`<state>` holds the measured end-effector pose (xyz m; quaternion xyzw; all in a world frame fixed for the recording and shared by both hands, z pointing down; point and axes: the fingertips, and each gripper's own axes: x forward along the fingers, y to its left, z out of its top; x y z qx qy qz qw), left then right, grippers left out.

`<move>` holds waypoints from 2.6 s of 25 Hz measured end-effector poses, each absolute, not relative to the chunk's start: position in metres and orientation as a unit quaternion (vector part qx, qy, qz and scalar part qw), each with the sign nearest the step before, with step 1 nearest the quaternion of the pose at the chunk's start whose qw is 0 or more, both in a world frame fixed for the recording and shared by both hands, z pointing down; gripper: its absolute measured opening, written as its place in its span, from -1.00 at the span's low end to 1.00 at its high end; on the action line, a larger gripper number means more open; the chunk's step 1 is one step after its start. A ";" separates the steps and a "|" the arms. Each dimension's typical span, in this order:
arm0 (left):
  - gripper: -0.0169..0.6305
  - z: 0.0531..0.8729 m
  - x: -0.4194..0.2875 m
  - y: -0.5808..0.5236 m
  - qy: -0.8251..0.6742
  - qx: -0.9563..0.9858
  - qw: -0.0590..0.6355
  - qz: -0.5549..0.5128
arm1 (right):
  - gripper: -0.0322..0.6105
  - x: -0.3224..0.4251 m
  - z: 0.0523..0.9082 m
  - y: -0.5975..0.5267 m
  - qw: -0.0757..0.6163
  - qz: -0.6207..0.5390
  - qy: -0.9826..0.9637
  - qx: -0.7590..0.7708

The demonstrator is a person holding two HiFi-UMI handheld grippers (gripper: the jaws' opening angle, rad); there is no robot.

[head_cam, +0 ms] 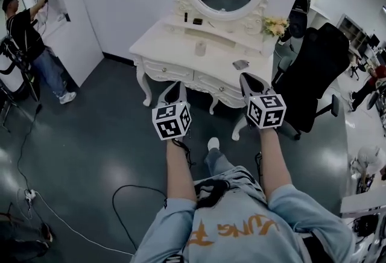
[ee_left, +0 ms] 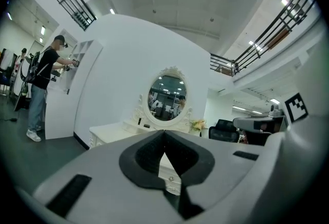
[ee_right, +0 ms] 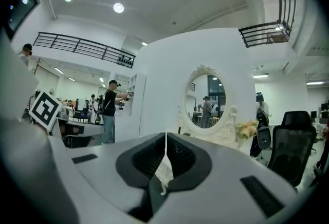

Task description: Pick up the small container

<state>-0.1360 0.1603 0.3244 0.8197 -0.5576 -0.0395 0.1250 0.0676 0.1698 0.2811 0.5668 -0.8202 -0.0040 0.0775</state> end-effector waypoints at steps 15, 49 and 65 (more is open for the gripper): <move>-0.88 0.330 -0.107 0.039 -0.540 0.829 0.112 -0.090 | -0.81 0.099 0.318 0.029 0.058 0.049 -0.829 0.554; -0.88 0.449 -0.045 -0.213 -0.599 0.765 0.226 0.069 | -0.81 0.115 0.437 -0.273 0.011 0.186 -0.853 0.487; -0.88 0.477 -0.054 -0.254 -0.614 0.749 0.231 0.096 | -0.81 0.098 0.444 -0.297 0.048 0.136 -0.865 0.480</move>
